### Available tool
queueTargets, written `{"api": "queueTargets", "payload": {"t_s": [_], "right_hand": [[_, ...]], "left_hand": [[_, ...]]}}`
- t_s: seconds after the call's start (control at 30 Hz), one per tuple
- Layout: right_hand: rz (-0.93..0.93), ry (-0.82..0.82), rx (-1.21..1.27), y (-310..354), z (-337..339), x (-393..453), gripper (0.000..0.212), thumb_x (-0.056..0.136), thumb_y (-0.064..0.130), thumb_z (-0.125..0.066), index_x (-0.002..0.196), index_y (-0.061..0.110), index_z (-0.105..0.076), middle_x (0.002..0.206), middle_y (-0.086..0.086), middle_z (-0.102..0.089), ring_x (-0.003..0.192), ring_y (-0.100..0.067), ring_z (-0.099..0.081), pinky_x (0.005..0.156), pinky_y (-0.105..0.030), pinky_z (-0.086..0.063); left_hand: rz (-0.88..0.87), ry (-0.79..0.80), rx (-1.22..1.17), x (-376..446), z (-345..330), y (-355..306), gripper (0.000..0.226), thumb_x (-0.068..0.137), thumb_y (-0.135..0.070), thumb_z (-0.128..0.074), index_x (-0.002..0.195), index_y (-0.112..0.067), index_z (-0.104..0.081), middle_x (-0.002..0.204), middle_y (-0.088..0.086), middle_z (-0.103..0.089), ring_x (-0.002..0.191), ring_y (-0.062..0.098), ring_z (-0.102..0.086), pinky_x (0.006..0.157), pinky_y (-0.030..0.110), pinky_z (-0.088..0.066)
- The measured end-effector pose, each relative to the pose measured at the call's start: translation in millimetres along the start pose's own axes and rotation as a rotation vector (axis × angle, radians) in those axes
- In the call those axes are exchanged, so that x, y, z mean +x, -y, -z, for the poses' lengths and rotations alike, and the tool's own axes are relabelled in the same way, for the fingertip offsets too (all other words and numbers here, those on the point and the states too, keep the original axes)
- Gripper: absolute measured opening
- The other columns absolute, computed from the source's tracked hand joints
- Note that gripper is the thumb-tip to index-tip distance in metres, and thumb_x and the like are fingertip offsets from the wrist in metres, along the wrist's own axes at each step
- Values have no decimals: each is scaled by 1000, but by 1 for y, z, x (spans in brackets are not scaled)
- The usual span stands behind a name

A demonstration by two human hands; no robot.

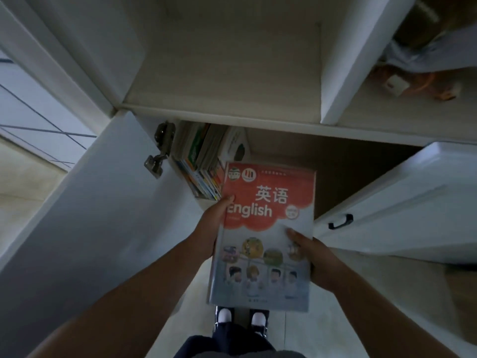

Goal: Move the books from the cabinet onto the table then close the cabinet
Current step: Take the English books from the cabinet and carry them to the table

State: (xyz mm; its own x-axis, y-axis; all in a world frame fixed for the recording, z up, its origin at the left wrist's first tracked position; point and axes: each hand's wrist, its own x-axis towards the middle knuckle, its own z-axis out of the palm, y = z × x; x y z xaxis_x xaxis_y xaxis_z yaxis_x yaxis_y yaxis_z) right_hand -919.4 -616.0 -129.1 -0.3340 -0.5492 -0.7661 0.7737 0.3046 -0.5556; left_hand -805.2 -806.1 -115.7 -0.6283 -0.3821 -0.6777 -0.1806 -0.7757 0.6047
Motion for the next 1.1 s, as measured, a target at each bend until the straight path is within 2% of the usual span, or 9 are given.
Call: {"api": "queueTargets", "payload": {"t_s": [0.1,0.17,0.27,0.37,0.43,0.67,0.83,0.93,1.1], "right_hand": [[-6,-112,38,-7,1,-22,44,79,30,-69,116,7,-63,109,-18,-72,99,-35,-69,87,-48,-56],[19,-129,44,-10,3,-36,35,81,29,-68,110,9,-65,98,-14,-75,86,-31,-73,72,-42,-61],[53,-131,100,-12,8,-58,24,82,27,-67,99,11,-66,80,-9,-77,69,-25,-74,54,-33,-59],[89,-125,122,-16,16,-79,36,75,30,-69,104,10,-66,93,-13,-76,82,-30,-74,67,-41,-61],[95,-156,117,-20,19,-93,36,79,28,-68,109,8,-65,100,-16,-75,88,-34,-72,72,-45,-61],[181,-351,224,-72,26,-155,28,85,24,-66,104,3,-64,91,-15,-76,77,-30,-74,61,-38,-61],[248,-456,383,-138,15,-203,27,89,25,-61,105,4,-63,89,-13,-76,76,-28,-74,58,-35,-60],[264,-529,446,-174,7,-227,34,89,27,-60,112,2,-61,100,-18,-74,82,-31,-73,64,-37,-61],[282,-656,582,-226,-4,-260,30,88,28,-61,105,3,-61,89,-14,-76,76,-28,-73,64,-37,-61]], "left_hand": [[-26,-10,107,-13,-12,1,26,90,-33,-56,105,-14,-68,94,9,-76,87,23,-72,77,35,-56],[-38,-19,218,-21,-20,2,23,90,-35,-58,100,-18,-69,91,5,-76,87,22,-72,75,33,-56],[-27,-27,297,-31,-30,5,33,87,-40,-60,111,-18,-66,105,8,-74,98,24,-70,84,36,-55],[34,102,367,-41,-38,13,39,86,-37,-63,120,-16,-62,114,9,-71,104,26,-67,93,41,-51],[49,185,468,-48,-40,16,37,85,-29,-66,120,-18,-60,116,9,-70,104,26,-67,93,42,-52],[136,475,693,-72,-57,40,30,82,-5,-67,110,-15,-62,97,5,-73,82,18,-72,68,30,-60],[259,585,829,-93,-61,72,36,81,-6,-68,116,-10,-59,100,10,-71,88,25,-69,75,37,-60],[315,659,907,-110,-65,93,30,81,-5,-67,111,-9,-61,101,12,-70,88,26,-69,76,37,-60],[394,785,1001,-137,-72,126,24,82,-3,-66,104,-12,-63,99,10,-72,86,25,-70,76,37,-60]]}}
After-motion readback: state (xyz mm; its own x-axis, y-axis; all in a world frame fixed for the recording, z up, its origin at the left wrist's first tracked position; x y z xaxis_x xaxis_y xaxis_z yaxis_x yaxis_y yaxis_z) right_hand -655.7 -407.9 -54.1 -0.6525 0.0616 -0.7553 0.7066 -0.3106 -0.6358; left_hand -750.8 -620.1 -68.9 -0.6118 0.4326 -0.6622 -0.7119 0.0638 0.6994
